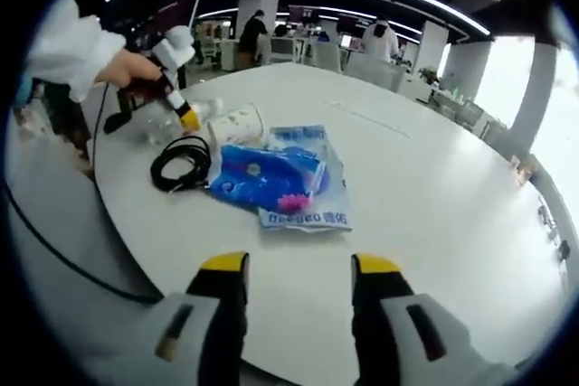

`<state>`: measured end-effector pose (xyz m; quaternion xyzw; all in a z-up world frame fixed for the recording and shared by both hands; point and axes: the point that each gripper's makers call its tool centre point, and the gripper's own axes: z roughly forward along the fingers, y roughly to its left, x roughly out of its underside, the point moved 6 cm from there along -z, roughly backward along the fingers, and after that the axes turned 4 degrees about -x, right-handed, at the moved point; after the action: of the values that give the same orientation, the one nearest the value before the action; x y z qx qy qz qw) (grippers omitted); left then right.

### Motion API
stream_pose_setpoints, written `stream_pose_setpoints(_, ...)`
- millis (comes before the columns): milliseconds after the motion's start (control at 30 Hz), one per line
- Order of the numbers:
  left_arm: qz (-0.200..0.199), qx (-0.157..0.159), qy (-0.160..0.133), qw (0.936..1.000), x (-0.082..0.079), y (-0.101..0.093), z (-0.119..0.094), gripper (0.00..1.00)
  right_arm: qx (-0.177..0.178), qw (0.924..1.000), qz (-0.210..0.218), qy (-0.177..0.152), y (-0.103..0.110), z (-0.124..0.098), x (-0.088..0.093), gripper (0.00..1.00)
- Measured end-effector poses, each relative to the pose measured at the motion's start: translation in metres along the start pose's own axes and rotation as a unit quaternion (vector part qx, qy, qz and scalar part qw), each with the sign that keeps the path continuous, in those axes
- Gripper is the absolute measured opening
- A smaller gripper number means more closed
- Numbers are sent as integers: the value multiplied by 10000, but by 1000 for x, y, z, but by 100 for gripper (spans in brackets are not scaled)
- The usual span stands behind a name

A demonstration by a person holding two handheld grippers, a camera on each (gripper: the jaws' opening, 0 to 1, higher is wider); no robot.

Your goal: Arrange the tabletop items into an orderly group along one side of the table until the central work area is clear of visible clutter.

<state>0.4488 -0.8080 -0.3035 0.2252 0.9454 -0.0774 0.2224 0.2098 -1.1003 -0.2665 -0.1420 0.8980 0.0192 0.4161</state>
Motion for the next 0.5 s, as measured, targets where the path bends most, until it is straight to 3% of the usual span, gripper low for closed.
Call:
stream_pose_setpoints(200,-233,-38,-361,9991,-5,2,-10,35,0,10000,-12,5,0,0,0,43)
stream_pose_setpoints(500,-565,-94,-1144,9918,-32,8,-33,34,-22,10000,-55,33,1,1,1,42)
